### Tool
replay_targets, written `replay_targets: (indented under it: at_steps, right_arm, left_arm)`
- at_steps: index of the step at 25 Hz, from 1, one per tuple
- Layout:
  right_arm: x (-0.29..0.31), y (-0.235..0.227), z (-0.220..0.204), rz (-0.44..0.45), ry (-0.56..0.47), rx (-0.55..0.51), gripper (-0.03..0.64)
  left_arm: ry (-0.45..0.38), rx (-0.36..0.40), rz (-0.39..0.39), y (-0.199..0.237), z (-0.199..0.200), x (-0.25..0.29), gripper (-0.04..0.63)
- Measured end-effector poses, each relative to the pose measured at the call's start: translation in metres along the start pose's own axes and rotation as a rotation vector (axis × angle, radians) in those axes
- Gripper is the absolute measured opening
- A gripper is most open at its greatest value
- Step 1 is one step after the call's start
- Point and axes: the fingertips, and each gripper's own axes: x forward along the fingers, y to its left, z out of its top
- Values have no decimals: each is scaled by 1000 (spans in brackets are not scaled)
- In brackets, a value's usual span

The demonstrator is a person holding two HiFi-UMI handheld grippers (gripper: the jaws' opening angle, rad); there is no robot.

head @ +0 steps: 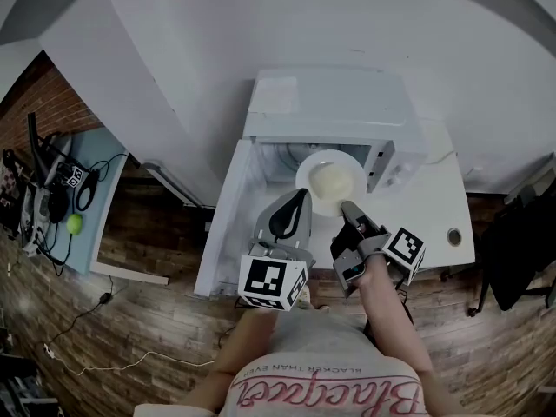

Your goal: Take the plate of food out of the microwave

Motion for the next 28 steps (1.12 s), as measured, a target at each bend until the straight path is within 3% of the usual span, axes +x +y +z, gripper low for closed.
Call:
replay_targets:
  at_steps: [28]
  right_arm:
    - [-1,61,11,98,-70,-32,23]
  left_arm:
    - [-3,0,22,-2,12,9,5]
